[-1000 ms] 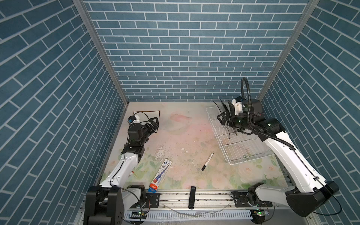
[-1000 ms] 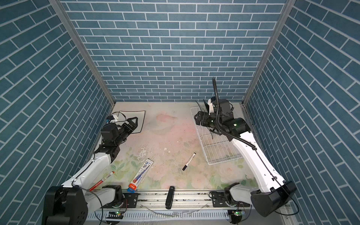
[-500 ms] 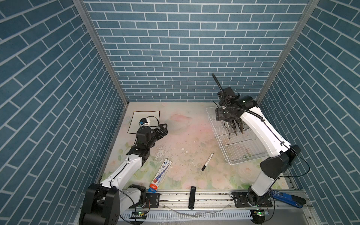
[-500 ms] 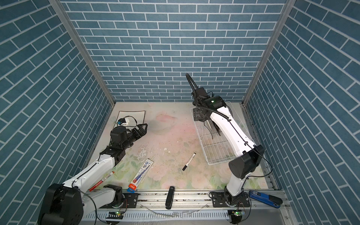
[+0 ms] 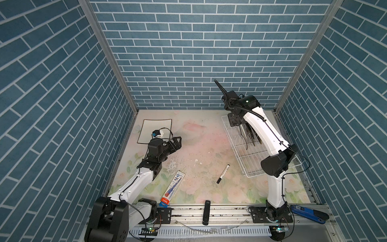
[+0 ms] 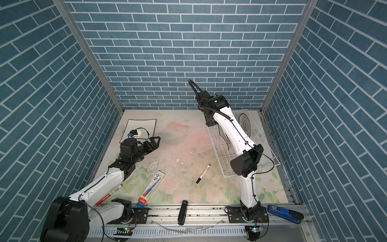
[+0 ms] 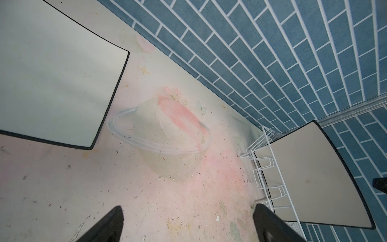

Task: Unload the plates from the dish rack
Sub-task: 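Lower the right gripper onto the next plate rim in the rack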

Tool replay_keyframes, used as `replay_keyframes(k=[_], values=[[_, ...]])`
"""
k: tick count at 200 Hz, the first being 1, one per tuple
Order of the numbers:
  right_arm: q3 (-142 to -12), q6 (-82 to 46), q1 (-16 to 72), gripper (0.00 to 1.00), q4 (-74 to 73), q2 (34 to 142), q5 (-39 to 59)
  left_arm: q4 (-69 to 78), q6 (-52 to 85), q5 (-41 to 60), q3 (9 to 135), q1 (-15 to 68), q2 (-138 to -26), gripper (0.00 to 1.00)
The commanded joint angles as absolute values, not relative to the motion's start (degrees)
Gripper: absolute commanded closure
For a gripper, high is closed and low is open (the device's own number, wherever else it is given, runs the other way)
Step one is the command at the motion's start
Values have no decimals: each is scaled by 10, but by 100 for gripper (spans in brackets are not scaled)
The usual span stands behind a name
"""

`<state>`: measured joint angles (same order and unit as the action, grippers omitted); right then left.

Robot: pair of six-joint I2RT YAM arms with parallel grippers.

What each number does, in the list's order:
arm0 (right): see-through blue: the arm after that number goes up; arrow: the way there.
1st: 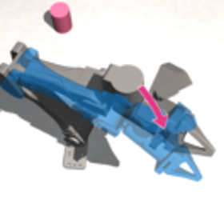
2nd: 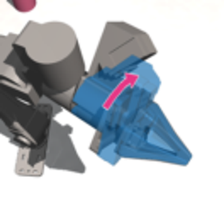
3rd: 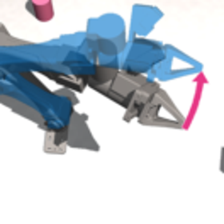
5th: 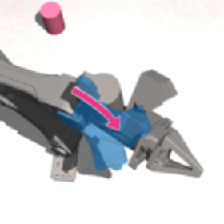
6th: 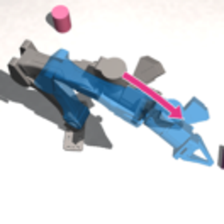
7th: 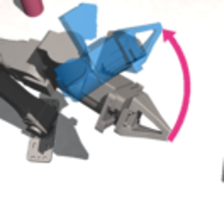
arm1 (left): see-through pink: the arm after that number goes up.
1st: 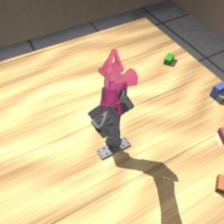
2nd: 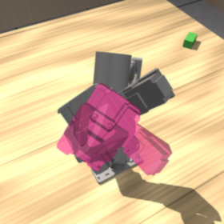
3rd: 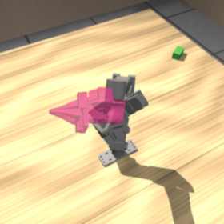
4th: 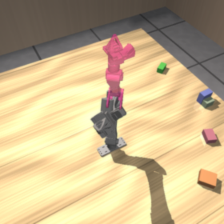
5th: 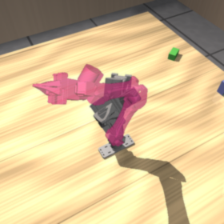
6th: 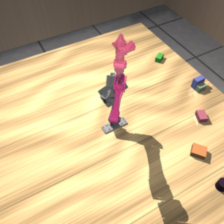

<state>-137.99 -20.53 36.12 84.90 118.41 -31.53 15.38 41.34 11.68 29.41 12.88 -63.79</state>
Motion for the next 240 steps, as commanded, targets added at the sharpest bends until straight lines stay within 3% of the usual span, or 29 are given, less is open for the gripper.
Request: replay_keyframes(k=[1, 63, 240], values=[[-1424, -192, 367, 34, 901, 1210, -342, 166, 408, 117, 285, 135, -628, 2], [-1450, -187, 368, 48, 902, 1244, -370, 202, 429, 115, 291, 158, -660, 2], [-1452, -156, 350, 57, 870, 1304, -363, 243, 446, 117, 305, 185, -737, 2]])
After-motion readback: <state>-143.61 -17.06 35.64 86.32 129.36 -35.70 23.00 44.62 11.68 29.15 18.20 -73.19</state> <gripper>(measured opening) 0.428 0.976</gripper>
